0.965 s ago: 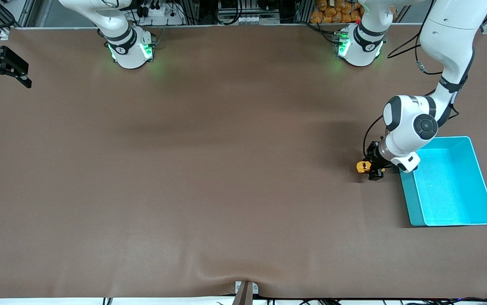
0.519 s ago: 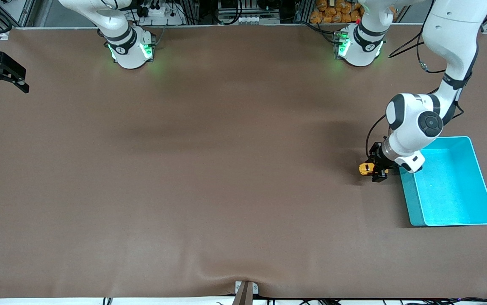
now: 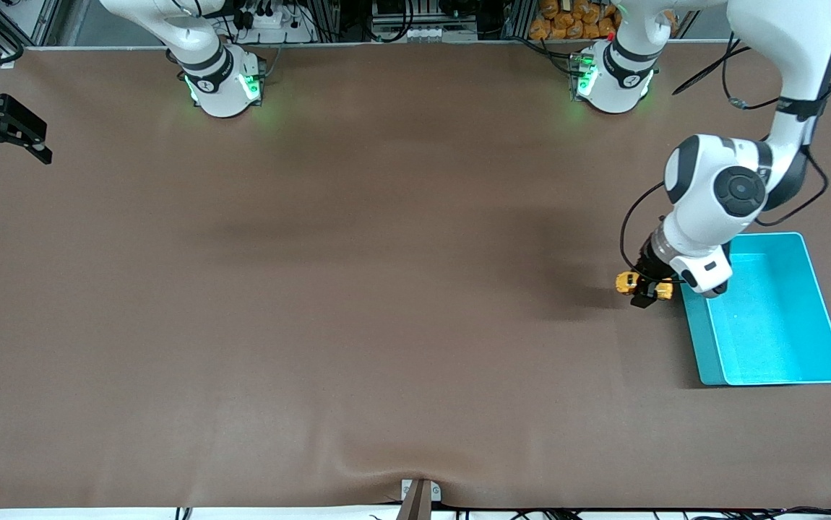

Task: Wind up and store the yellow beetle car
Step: 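Lift the car with the left gripper and carry it over the bin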

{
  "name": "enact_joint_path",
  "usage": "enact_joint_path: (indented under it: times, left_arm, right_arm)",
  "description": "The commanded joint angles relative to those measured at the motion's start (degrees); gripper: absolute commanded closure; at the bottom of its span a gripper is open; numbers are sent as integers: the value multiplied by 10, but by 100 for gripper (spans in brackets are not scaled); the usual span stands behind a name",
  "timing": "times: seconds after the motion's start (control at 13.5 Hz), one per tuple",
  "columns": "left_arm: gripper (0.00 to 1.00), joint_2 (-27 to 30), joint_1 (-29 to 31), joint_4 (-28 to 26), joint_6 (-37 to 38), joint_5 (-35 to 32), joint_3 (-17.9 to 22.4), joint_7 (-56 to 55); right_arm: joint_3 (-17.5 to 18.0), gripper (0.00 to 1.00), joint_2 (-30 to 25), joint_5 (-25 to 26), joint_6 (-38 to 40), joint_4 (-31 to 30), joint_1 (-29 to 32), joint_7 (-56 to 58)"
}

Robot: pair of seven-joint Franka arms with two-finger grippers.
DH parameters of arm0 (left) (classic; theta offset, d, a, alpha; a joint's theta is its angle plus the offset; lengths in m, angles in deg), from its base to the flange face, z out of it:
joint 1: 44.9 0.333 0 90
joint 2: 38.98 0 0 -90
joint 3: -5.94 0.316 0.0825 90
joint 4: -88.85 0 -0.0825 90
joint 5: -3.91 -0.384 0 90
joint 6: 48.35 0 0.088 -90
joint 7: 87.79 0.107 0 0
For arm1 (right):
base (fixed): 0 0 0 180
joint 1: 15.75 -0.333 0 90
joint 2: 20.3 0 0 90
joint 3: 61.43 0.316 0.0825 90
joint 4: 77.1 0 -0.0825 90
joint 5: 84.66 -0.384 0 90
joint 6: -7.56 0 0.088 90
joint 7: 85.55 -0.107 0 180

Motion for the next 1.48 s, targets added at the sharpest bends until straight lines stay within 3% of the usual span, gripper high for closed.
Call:
enact_joint_path:
  times: [0.0, 0.45, 0.82, 1.04, 1.41]
  left_arm:
    - [100, -2, 29, 64, 94, -12, 4, 121]
    - [100, -29, 136, 112, 104, -12, 4, 421]
    - [100, -112, 188, 177, 104, -13, 5, 642]
    - [100, -143, 216, 188, 104, -13, 6, 769]
    - [100, -185, 230, 190, 101, -83, 6, 811]
  right_arm:
    - [-5, 0, 9, 3, 9, 15, -12, -9]
    - [0, 0, 22, 3, 14, 16, -18, -10]
    - [-7, 0, 20, 6, 19, 29, -24, -10]
    - [-11, 0, 20, 7, 21, 27, -28, -11]
    - [-12, 0, 23, -2, 33, 25, -26, -12]
